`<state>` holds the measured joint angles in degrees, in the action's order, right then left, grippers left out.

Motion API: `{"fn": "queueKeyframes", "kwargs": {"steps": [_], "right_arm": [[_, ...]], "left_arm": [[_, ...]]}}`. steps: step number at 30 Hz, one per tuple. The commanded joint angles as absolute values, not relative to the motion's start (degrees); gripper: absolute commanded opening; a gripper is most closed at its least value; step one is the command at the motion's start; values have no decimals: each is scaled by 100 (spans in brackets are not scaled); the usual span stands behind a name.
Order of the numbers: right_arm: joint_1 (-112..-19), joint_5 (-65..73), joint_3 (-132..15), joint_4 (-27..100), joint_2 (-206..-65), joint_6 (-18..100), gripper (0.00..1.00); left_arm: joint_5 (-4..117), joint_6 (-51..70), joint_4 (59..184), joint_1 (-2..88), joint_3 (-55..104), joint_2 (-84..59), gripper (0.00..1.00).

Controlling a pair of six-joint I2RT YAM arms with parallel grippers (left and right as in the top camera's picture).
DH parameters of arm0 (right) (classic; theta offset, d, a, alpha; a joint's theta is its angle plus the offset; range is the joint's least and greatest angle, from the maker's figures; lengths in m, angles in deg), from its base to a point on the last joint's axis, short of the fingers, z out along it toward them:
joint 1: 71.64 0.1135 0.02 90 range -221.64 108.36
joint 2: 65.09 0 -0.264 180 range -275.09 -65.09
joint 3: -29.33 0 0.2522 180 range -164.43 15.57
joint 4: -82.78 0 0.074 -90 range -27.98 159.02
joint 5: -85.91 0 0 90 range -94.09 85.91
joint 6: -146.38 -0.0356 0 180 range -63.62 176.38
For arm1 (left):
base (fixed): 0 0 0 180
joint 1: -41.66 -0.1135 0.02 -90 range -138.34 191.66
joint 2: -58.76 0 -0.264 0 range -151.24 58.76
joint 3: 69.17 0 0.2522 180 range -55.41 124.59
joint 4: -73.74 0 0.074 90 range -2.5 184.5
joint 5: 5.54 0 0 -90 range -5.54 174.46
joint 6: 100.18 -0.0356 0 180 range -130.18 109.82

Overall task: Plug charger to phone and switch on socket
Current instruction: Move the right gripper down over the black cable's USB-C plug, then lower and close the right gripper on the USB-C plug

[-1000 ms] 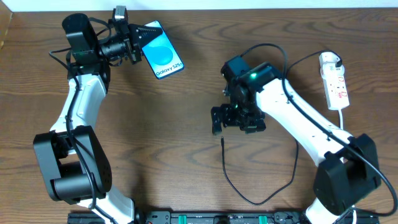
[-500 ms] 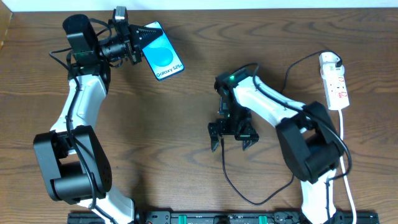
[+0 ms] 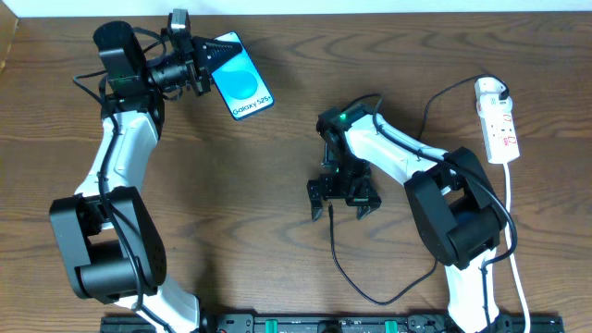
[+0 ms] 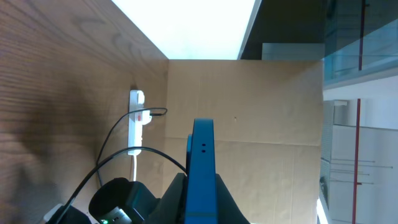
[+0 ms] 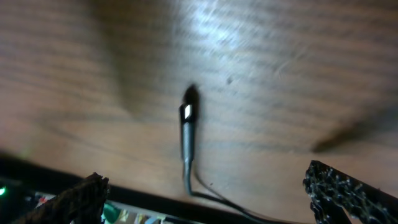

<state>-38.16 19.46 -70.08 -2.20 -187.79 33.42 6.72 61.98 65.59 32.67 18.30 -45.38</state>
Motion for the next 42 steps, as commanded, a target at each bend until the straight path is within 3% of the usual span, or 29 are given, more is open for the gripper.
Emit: {"fn": "queueKeyframes", "kwargs": {"steps": [1, 7, 13, 18, 29, 42], "right_arm": [[-3777, 1496, -7032, -137, -18801, 3139, 99], [-3681, 1266, -7032, -52, -18801, 3058, 99], [-3578, 1205, -7032, -58, -18803, 2999, 88], [-3519, 1166, -7030, -89, -18803, 2898, 73], [-3301, 1085, -7030, -150, -18866, 2638, 68], [-3292, 1255, -7030, -233, -18964, 2511, 42]], "left_arm": [[534, 6163, 6511, 3262, 1820, -4431, 7], [537, 6163, 6511, 3262, 1820, -4431, 8], [534, 6163, 6511, 3262, 1820, -4431, 7], [534, 6163, 6511, 3262, 1820, -4431, 7], [534, 6163, 6511, 3262, 1820, -4431, 8], [405, 6161, 6511, 3260, 1820, -4431, 7]]}}
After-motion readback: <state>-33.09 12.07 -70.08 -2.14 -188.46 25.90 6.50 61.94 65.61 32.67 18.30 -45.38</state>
